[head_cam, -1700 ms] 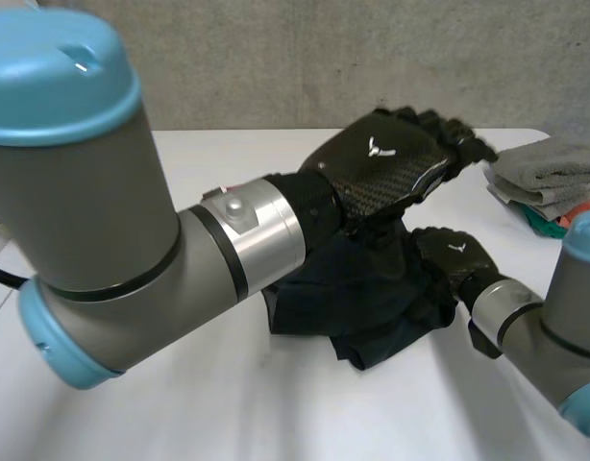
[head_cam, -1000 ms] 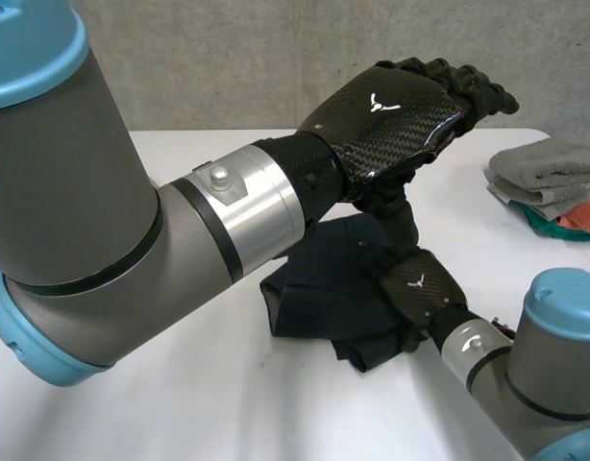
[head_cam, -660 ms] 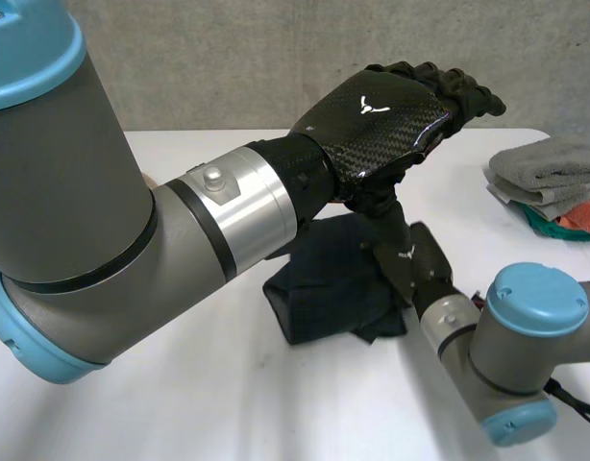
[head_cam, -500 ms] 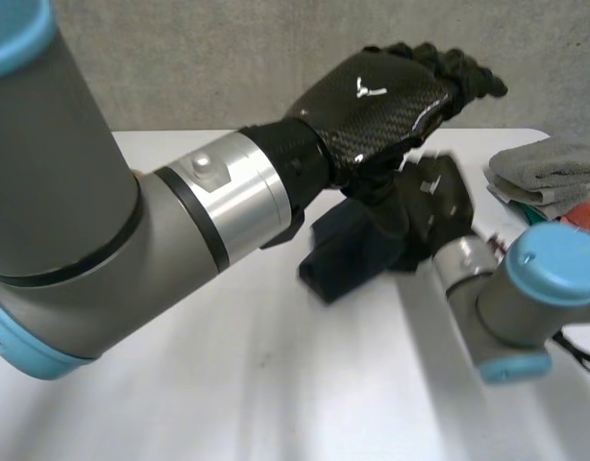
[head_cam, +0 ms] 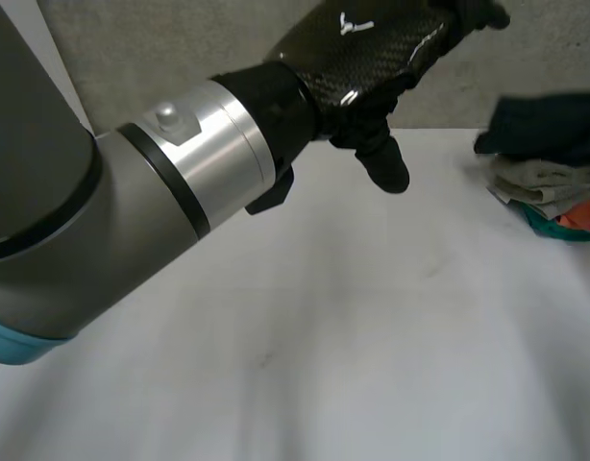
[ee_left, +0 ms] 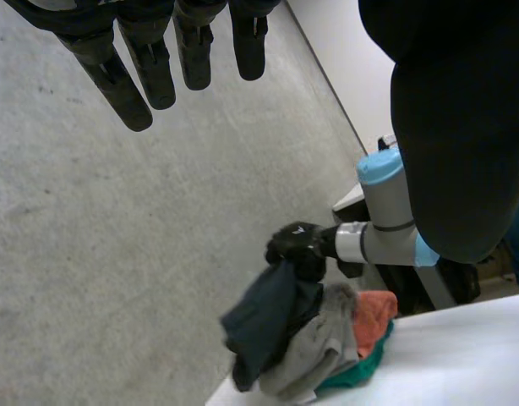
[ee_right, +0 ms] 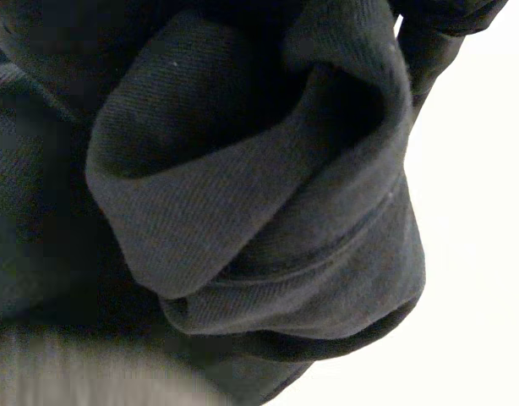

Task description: Fold the laundry.

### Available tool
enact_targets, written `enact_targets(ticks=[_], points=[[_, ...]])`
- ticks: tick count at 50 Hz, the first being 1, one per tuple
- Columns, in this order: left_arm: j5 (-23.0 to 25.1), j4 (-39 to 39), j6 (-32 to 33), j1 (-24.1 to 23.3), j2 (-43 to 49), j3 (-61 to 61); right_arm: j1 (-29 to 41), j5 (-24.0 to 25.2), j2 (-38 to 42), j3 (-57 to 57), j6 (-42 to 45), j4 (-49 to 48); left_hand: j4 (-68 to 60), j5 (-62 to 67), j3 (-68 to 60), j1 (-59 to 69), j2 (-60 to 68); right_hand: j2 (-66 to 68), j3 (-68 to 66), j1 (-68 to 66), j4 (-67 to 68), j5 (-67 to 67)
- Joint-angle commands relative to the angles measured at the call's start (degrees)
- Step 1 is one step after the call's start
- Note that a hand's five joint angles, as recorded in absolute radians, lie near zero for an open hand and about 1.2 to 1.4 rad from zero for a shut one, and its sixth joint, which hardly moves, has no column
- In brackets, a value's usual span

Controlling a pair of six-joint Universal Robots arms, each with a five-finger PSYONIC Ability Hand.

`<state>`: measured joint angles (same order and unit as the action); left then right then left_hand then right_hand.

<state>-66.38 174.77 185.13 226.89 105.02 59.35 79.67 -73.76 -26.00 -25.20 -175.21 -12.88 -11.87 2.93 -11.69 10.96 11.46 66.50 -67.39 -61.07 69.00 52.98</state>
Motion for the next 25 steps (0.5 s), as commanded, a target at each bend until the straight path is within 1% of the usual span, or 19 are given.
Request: enact_targets(ticks=[1, 3, 5, 6, 8, 13, 16, 22, 23, 24, 25], points=[[-0.1, 0.3, 0.3, 0.4, 1.5, 2.2, -8.0, 6.5, 7.4, -0.2, -3.1, 3.6, 1.9, -2.9, 1.7, -1.0, -1.5, 13.5, -12.6, -18.9, 11.0, 17.0], [0.0, 0.4, 0.4, 0.8, 1.9, 2.3, -9.4, 8.6, 6.4, -3.8, -3.5, 2.7, 1.9, -2.9, 1.7, -1.0, -1.5, 13.5, -12.6, -18.9, 11.0, 17.0], [0.0, 0.4, 0.4, 1.0, 2.0, 2.3, -10.7, 10.6, 4.2, -8.4, -3.9, -1.0, 1.9, -2.9, 1.7, -1.0, -1.5, 13.5, -12.6, -18.9, 11.0, 17.0], [0.0, 0.4, 0.4, 1.0, 2.0, 2.3, -10.8, 10.9, 3.4, -9.6, -4.2, -2.2, 1.9, -2.9, 1.7, -1.0, -1.5, 13.5, -12.6, -18.9, 11.0, 17.0], [0.0, 0.4, 0.4, 0.8, 2.0, 2.2, -11.0, 10.9, 1.3, -12.6, -5.8, -5.9, 1.9, -2.9, 1.7, -1.0, -1.5, 13.5, -12.6, -18.9, 11.0, 17.0], [0.0, 0.7, 0.4, 0.4, 2.2, 1.7, -11.0, 10.3, -2.6, -16.7, -9.9, -10.9, 1.9, -2.9, 1.7, -1.0, -1.5, 13.5, -12.6, -18.9, 11.0, 17.0], [0.0, 0.8, 0.4, 0.0, 2.3, 1.5, -10.9, 10.1, -3.5, -17.9, -11.4, -12.4, 1.9, -2.9, 1.7, -1.0, -1.5, 13.5, -12.6, -18.9, 11.0, 17.0], [-0.1, 1.0, 0.3, -0.7, 2.7, 1.5, -10.7, 10.8, -3.2, -18.2, -10.6, -11.8, 1.9, -2.9, 1.7, -1.0, -1.5, 13.5, -12.6, -18.9, 11.0, 17.0], [-0.1, 1.0, 0.4, -0.7, 2.8, 1.5, -10.6, 10.9, -3.2, -18.3, -10.3, -11.6, 1.9, -2.9, 1.7, -1.0, -1.5, 8.5, -7.6, -13.9, 6.0, 12.0], [-0.1, 1.0, 0.4, -0.8, 3.0, 1.5, -10.5, 11.0, -3.2, -18.6, -9.7, -11.0, 1.9, -2.9, 1.7, -1.0, -1.5, -6.4, 7.3, 1.0, -8.9, -2.9], [-0.1, 1.0, 0.4, -0.8, 3.0, 1.6, -10.5, 11.0, -3.2, -18.7, -9.4, -10.8, 1.9, -2.9, 1.7, -1.0, -1.5, -10.5, 11.4, 5.1, -13.0, -7.0]])
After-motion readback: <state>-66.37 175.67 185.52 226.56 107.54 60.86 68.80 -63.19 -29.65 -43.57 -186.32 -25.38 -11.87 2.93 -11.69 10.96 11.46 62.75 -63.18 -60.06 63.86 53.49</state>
